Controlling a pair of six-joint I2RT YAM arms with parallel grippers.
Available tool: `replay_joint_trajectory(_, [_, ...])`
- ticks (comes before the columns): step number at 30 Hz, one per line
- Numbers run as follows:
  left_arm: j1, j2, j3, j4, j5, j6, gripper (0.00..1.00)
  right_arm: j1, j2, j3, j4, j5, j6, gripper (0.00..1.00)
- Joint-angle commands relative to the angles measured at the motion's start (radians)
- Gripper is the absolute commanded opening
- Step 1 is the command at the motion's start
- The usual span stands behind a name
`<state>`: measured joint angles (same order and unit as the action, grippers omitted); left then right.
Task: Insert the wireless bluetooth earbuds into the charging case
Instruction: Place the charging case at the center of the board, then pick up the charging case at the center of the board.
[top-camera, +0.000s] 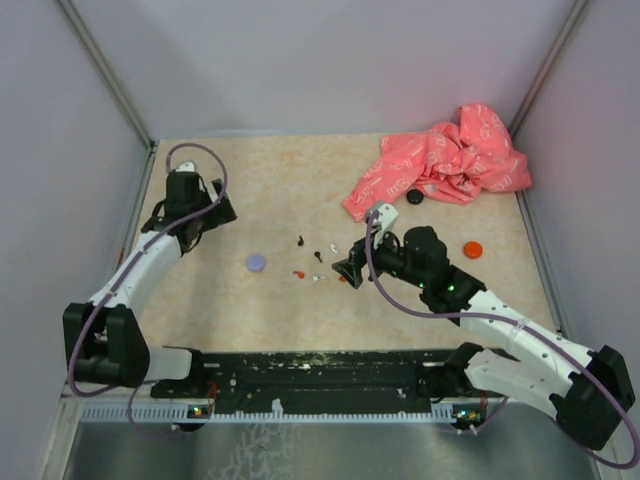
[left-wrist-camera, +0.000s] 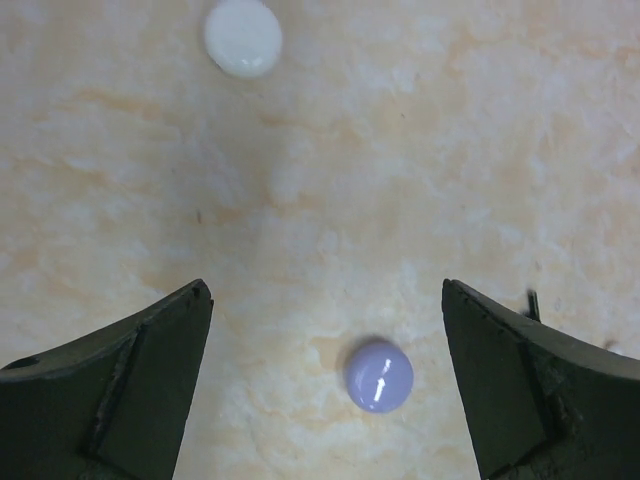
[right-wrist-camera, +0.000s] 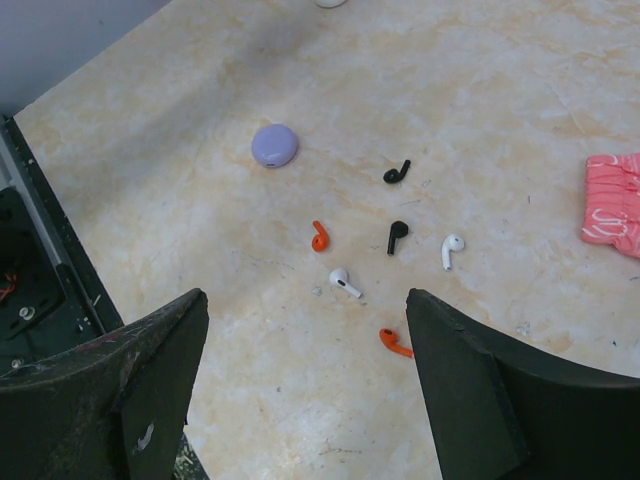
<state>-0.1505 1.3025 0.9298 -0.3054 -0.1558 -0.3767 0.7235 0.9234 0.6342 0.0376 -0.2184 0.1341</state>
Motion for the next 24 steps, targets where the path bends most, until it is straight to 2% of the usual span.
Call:
replay_joint_trajectory(1, [0.090, 0.110, 0.103, -0.023, 0.018, 0.100, 1.00, -0.004, -0.019, 0.013, 0.042, -0.011, -0.003, 0.80])
replay_joint_trajectory(7, [0.185, 0.318, 0.267, 0.013, 0.102, 0.291, 1.00, -0.004, 0.002, 0.014, 0.039, -0.006, -0.010, 0.80])
replay_joint_trajectory(12, [0.245, 0.490, 0.382, 0.047, 0.244, 0.400, 1.00, -0.005, 0.033, 0.018, 0.037, 0.002, -0.017, 0.80])
replay_joint_trajectory(20, [0.264, 0.671, 0.504, 0.071, 0.378, 0.586, 1.00, -0.004, 0.070, 0.025, 0.028, -0.008, -0.021, 0.80])
replay_joint_trajectory(24, [0.266, 0.736, 0.548, 0.042, 0.387, 0.676, 1.00, -0.003, 0.085, 0.028, 0.026, -0.011, -0.021, 0.80])
